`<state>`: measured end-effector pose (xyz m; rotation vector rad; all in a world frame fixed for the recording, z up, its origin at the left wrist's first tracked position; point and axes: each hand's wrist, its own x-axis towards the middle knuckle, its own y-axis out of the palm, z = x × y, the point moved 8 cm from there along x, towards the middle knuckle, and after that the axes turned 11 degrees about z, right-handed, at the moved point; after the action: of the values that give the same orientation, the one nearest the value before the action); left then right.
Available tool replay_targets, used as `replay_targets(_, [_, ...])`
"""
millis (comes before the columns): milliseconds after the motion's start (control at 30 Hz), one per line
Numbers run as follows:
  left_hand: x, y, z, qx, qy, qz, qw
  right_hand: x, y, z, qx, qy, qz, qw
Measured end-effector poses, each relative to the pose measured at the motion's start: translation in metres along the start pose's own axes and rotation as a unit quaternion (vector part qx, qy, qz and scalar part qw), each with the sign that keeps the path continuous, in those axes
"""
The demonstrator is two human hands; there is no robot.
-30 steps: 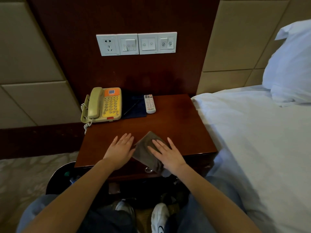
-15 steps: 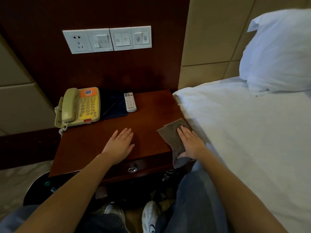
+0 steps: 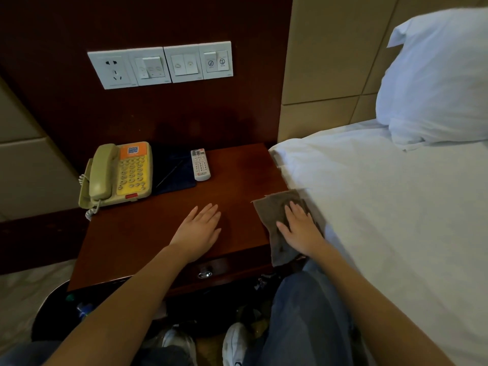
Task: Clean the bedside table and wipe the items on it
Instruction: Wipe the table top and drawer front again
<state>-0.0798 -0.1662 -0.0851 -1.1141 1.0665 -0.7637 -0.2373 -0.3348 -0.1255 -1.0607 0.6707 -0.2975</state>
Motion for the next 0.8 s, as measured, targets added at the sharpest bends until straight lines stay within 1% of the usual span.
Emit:
replay_targets(67, [0.005, 0.0, -0.012, 0.014, 0.024, -0.003, 1.0, 0.005, 0.006, -0.003, -0.018, 0.028, -0.029, 0.999])
replay_targets(100, [0.007, 0.001, -0.017, 0.022, 0.035, -0.003, 0.999, 0.009, 0.005, -0.006, -0.003, 0.044, -0.037, 0.998])
replay_targets(233, [0.009, -0.001, -0.029, 0.026, 0.058, -0.018, 0.998, 0.019, 0.0, -0.028, 0.139, 0.114, -0.022, 0.983])
replay_targets(300, [0.01, -0.003, -0.031, 0.022, 0.071, -0.027, 0.997, 0.021, 0.001, -0.04, 0.18, 0.135, -0.026, 0.974])
replay_targets(433, [0.01, -0.006, -0.03, 0.027, 0.09, -0.049, 0.994, 0.017, 0.009, -0.047, 0.193, 0.17, -0.071, 0.964])
replay_targets(533, [0.009, -0.01, -0.03, 0.014, 0.095, -0.076, 0.992, 0.006, 0.011, -0.042, 0.183, 0.17, -0.09, 0.964])
replay_targets(667, [0.004, -0.017, -0.035, 0.008, 0.112, -0.107, 0.988, -0.014, 0.015, -0.029, 0.162, 0.177, -0.137, 0.961])
replay_targets(800, [-0.007, -0.02, -0.037, 0.02, 0.12, -0.129, 0.984, -0.042, 0.035, -0.02, 0.206, 0.211, -0.184, 0.938])
